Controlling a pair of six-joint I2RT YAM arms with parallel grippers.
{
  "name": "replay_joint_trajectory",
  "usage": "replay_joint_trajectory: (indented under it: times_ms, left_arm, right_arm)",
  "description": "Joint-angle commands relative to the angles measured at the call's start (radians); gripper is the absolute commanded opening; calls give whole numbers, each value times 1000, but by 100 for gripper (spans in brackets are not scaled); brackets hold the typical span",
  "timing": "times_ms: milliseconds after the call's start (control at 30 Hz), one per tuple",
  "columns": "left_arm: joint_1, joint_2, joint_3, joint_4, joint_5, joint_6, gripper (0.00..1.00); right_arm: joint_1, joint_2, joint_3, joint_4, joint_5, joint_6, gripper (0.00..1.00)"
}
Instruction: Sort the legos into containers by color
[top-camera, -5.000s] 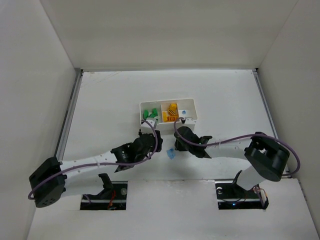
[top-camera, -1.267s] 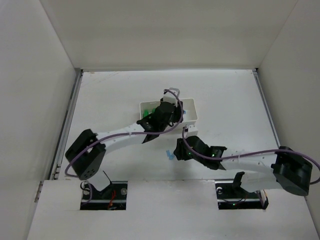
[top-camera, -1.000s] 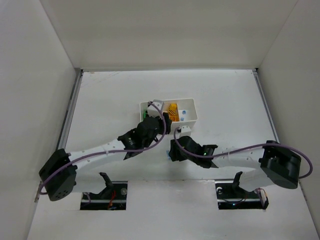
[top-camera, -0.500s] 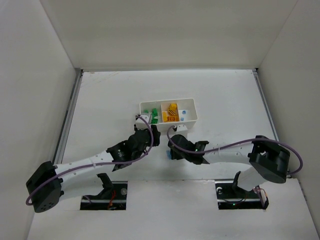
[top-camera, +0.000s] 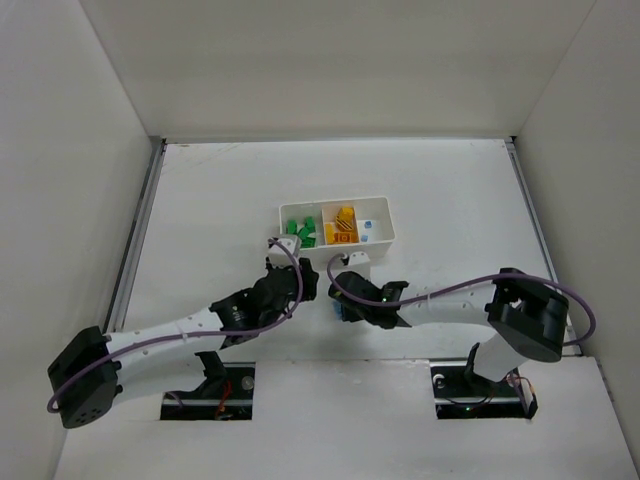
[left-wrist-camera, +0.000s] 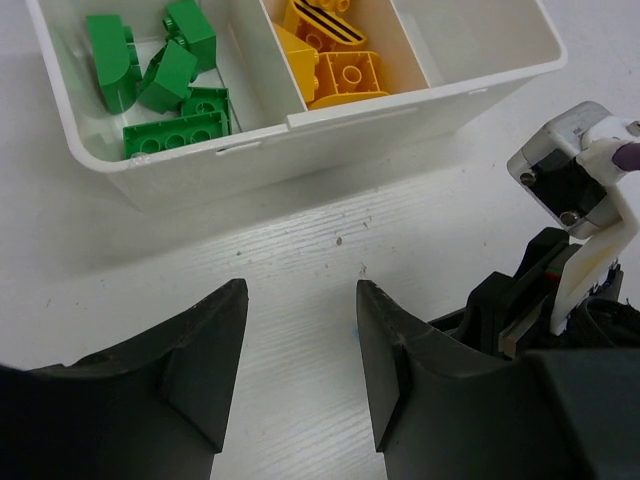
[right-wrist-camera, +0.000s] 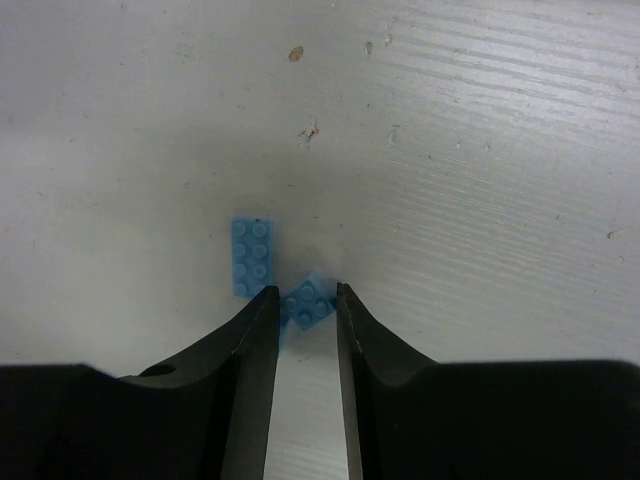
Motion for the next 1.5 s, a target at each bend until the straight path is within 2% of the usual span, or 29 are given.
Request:
replay_joint_trajectory:
  times_ms: [0,267,400,533,700,900,1000,1133,1300,1467]
  left_arm:
    - [-12,-24,-23,10,-13,-29,44]
    - [-92,13,-23,1,26,-49,45]
    - [-133,55,-12,-4,21,-66,45]
    - [-158,138,12,16,13,-75,45]
    - [-190,235,58,24,-25,-75,44]
    - [-226,312,116,13,-82,-104,42]
    - [-233,344,147,-31,-123,-159,41]
    - [-242,401,198,-119,-165,-250,42]
    - [-273,486,276,-200,-180,-347,42]
    - [-307,560,340,-320,-252,-486,41]
  right_arm:
    - [12,0,21,-27,34,25,30]
    - [3,-145,9,-41,71,-6,27]
    - [-55,-268,4,-53,73,-53,27]
    - [-175,-342,43,-46,89,-142,27]
    - [-339,-315,121,30,60,-245,27]
    - [-443,-198,201,97,42,-296,27]
    - [-469,-155,219,117,27,-303,34]
    - [-476,-138,237,155,8,-308,52]
    - [-469,-164,241,160,2,-309,54]
    - [-466,-262,152,163,5,-294,54]
